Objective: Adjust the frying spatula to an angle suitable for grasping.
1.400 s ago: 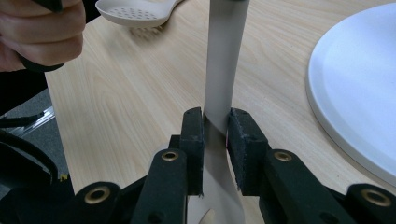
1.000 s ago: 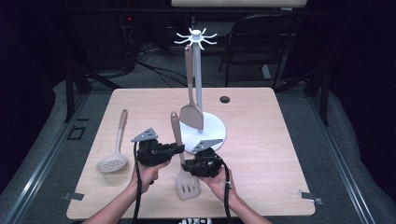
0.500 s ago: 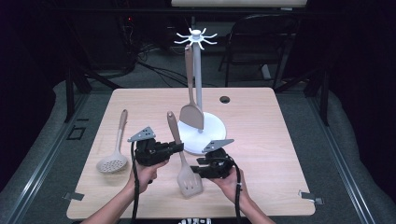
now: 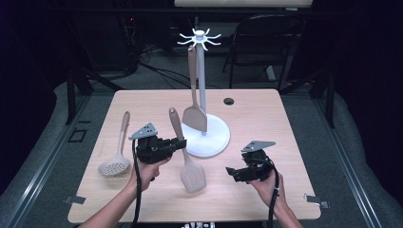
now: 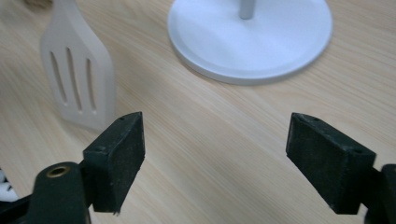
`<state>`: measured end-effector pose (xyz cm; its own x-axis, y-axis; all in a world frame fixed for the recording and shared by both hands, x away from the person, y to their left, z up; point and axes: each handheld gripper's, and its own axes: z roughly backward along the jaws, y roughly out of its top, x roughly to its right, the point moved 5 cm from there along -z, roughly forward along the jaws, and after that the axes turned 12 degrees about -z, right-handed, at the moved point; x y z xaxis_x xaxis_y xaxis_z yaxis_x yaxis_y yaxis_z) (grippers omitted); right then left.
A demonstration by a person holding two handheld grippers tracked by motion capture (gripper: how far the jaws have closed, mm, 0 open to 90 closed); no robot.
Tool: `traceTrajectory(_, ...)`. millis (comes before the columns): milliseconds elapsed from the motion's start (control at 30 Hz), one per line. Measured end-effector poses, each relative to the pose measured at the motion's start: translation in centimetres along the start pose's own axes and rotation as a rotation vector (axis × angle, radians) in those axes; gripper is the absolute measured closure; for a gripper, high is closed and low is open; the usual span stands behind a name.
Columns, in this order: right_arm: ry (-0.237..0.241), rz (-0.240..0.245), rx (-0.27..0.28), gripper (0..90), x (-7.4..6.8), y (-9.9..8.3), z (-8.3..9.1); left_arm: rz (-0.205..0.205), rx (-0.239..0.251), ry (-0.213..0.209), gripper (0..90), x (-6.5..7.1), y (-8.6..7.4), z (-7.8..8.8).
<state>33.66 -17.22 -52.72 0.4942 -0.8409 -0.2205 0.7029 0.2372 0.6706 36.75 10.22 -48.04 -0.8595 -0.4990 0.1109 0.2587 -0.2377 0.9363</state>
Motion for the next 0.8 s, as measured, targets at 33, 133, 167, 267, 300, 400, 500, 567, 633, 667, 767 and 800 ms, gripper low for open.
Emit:
traceTrajectory(33, -0.005, -0.007, 0.002, 15.7, 0.4, -0.2, 0.2, -0.006, -0.005, 0.003, 77.5, 0.0, 0.0, -0.1)
traceTrajectory(133, -0.028, -0.014, -0.004, 14.3, 1.6, -0.5, 0.8, -0.018, -0.03, -0.004, 77.5, 0.1, 0.1, -0.4)
traceTrajectory(167, -0.038, -0.017, -0.006, 14.0, 2.0, -0.6, 0.8, -0.026, -0.032, -0.007, 77.5, 0.1, 0.2, -0.5)
traceTrajectory(267, -0.069, -0.027, -0.029, 9.8, 3.0, -0.6, 0.4, -0.037, -0.029, -0.01, 77.5, 0.3, 0.6, -0.7)
traceTrajectory(300, -0.07, -0.036, -0.031, 9.3, 3.2, -0.6, 0.3, -0.044, -0.029, -0.011, 77.5, 0.3, 0.8, -0.8)
traceTrajectory(400, -0.093, -0.036, -0.049, 8.2, 3.9, -0.6, 0.2, -0.053, -0.024, -0.012, 77.6, 0.2, 1.3, -1.1)
traceTrajectory(500, -0.109, -0.05, -0.044, 8.3, 4.4, -0.5, 0.2, -0.061, -0.016, 0.001, 77.6, -0.1, 2.2, -1.2)
traceTrajectory(567, -0.105, -0.056, -0.046, 8.3, 4.6, -0.5, 0.2, -0.066, -0.011, 0.004, 77.6, -0.3, 2.9, -1.2)
traceTrajectory(633, -0.107, -0.049, -0.049, 8.3, 4.6, -0.5, 0.3, -0.079, -0.01, 0.003, 77.6, -0.2, 3.6, -1.2)
traceTrajectory(667, -0.102, -0.052, -0.043, 8.3, 4.6, -0.4, 0.3, -0.095, -0.015, 0.004, 77.6, -0.1, 4.0, -1.2)
traceTrajectory(767, -0.105, -0.057, -0.037, 8.3, 4.8, -0.3, 0.4, -0.117, -0.029, 0.006, 77.6, 0.0, 4.9, -1.5)
traceTrajectory(800, -0.11, -0.055, -0.035, 8.3, 4.9, -0.3, 0.5, -0.124, -0.034, 0.004, 77.6, 0.1, 5.2, -1.6)
